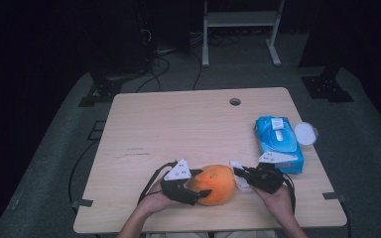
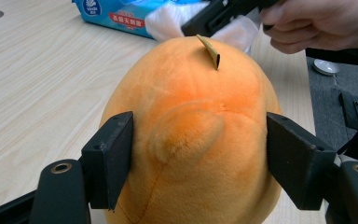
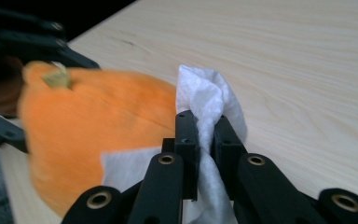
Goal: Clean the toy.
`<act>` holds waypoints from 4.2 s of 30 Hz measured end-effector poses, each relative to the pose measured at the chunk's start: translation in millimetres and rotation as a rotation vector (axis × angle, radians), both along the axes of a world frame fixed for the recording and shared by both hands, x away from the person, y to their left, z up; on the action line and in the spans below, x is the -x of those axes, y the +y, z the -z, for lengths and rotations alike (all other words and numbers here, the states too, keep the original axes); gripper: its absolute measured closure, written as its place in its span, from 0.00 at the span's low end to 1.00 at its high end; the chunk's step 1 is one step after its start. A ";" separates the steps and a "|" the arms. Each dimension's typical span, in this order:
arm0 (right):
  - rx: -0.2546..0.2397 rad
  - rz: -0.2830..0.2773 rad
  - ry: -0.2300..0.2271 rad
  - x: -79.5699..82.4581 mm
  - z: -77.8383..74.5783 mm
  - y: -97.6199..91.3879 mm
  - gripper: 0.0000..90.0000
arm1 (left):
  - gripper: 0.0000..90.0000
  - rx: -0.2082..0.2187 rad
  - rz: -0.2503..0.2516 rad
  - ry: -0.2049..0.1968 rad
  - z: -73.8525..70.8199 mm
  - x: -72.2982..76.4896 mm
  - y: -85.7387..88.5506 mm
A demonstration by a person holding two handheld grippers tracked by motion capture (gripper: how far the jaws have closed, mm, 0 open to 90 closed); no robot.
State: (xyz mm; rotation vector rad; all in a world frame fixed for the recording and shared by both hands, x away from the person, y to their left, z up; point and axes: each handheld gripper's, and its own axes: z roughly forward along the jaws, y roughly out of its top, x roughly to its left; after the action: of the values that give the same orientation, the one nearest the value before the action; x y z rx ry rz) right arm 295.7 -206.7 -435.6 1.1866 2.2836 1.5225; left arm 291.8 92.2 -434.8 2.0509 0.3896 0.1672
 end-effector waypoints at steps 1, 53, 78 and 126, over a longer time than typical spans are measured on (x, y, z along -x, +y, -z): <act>-0.013 -0.010 -0.012 1.8 -3.8 2.3 0.92 | 0.31 0.000 -0.001 -0.001 0.3 -0.1 -0.7; -0.067 -0.108 -0.093 18.4 -20.0 23.7 0.92 | 0.14 0.085 -0.011 0.051 -3.4 -5.3 2.9; -0.043 -0.153 -0.217 37.0 -43.9 42.4 0.92 | 0.32 0.038 -0.014 -0.027 -20.6 12.1 -18.1; -0.060 -0.061 -0.150 22.5 -30.9 16.6 0.92 | 0.31 0.080 0.029 -0.029 -6.5 13.9 -26.2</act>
State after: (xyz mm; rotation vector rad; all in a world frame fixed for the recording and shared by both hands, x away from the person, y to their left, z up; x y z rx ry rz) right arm 273.2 -190.0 -404.7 0.9878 2.2100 1.6521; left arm 278.0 66.0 -428.3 1.9724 0.3432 0.1612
